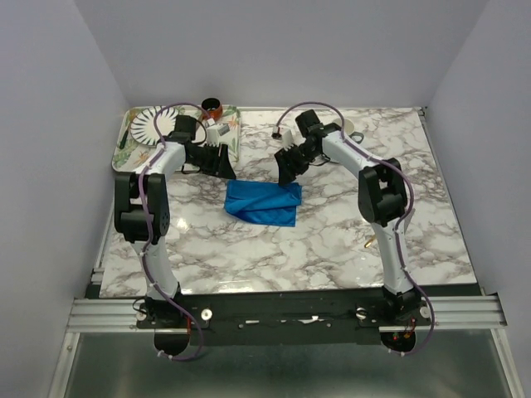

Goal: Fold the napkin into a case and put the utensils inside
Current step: Pick up the 2/3-rectangle-folded napkin from the center of the board.

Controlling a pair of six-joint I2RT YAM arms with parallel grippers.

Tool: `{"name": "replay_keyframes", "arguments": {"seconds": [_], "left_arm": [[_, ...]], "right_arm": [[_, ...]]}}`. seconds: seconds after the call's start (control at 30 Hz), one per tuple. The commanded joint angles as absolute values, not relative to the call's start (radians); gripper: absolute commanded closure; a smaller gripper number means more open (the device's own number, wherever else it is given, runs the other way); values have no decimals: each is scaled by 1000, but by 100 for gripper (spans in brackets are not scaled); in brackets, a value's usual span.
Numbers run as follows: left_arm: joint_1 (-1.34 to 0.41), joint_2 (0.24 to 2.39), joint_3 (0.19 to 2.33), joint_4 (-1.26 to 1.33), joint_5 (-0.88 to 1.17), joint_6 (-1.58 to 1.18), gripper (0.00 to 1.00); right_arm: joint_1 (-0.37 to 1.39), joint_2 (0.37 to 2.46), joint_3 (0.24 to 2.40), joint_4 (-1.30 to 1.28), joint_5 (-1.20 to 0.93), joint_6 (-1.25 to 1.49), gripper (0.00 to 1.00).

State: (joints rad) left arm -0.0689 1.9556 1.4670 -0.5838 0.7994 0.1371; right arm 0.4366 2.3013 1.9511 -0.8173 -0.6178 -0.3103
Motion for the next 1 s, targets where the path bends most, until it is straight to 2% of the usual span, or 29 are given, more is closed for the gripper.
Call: {"name": "replay_keyframes", "arguments": {"seconds": [0.0, 0.37, 0.6, 0.73, 0.83, 0.97], "left_arm": [[-51, 1907, 1436, -584, 836, 146, 51], [-14, 1890, 1413, -623, 880, 192, 51], [-44, 1694, 1275, -620, 901, 515, 51], [-158, 1501, 1096, -621, 826, 783, 51], [-250, 1412, 970, -560, 743, 825, 51], [-461, 1347, 842, -392, 652, 798, 54]], "right_arm": [[475, 2387, 2051, -848, -630, -304, 36], [497, 2445, 2102, -838, -588, -294, 43], [526, 2470, 2102, -882, -578, -330, 54], [535, 2468, 2080, -893, -591, -337, 56], [549, 2447, 2040, -887, -601, -344, 59], [572, 2424, 1990, -884, -614, -345, 63]]}}
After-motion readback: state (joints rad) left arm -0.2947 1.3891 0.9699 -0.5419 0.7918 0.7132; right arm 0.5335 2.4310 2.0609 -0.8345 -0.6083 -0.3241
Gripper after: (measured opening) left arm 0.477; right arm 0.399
